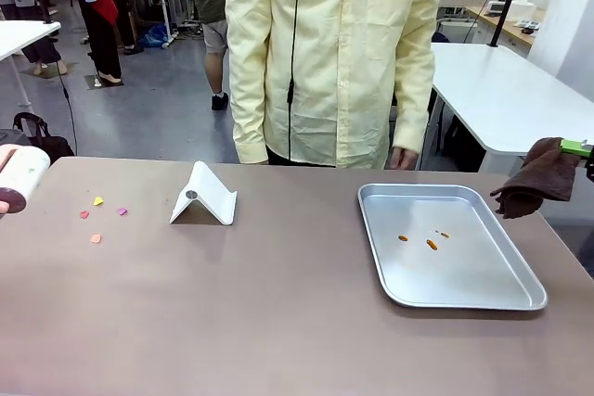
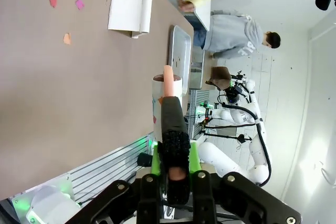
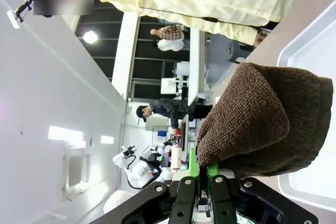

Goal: Clean the surface of the table.
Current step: If a person points to the right, clean the right side of the table with your right hand, and if they point to the left, clean the left side with your left hand.

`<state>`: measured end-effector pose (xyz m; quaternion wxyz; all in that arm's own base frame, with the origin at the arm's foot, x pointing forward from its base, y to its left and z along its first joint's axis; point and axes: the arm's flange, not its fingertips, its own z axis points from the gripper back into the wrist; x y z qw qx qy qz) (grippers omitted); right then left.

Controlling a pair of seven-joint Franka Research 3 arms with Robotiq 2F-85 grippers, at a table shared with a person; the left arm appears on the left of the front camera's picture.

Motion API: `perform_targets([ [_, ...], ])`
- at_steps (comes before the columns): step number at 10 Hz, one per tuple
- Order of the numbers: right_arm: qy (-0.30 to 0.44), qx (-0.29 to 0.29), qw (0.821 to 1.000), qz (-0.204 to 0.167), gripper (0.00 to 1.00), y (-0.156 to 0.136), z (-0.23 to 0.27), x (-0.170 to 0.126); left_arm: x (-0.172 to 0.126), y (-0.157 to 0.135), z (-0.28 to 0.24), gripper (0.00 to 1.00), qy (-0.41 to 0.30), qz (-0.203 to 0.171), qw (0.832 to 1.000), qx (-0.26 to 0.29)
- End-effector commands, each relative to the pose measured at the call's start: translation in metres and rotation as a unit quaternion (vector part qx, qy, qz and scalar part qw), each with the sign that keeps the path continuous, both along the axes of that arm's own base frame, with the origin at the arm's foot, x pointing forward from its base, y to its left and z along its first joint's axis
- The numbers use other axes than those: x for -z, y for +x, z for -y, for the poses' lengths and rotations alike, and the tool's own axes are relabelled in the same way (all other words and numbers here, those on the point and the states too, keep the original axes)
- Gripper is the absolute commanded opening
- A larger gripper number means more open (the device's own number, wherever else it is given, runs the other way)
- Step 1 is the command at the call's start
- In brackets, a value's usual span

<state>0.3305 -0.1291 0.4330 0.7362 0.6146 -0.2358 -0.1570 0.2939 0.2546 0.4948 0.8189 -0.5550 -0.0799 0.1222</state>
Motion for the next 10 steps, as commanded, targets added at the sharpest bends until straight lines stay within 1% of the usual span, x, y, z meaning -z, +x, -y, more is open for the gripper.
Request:
perform_targets([
  [1, 0.010, 0.002, 1.000, 0.002, 0.00, 0.001, -0.003, -0.006, -0.003, -0.003, -0.002, 0.00, -0.001, 0.008, 1.000, 0.007],
  [8, 0.010, 0.002, 1.000, 0.002, 0.00, 0.001, -0.003, -0.006, -0.003, -0.003, -0.002, 0.00, -0.001, 0.008, 1.000, 0.007],
  [9, 0.000, 0.000, 1.000, 0.000, 0.06, 0.000, 0.000, 0.000, -0.003, -0.003, -0.002, 0.00, -0.001, 0.008, 1.000, 0.007],
  [10, -0.025, -0.018, 0.999, -0.011, 0.06, 0.010, -0.003, -0.001, -0.003, -0.003, -0.002, 0.00, -0.001, 0.008, 1.000, 0.007],
])
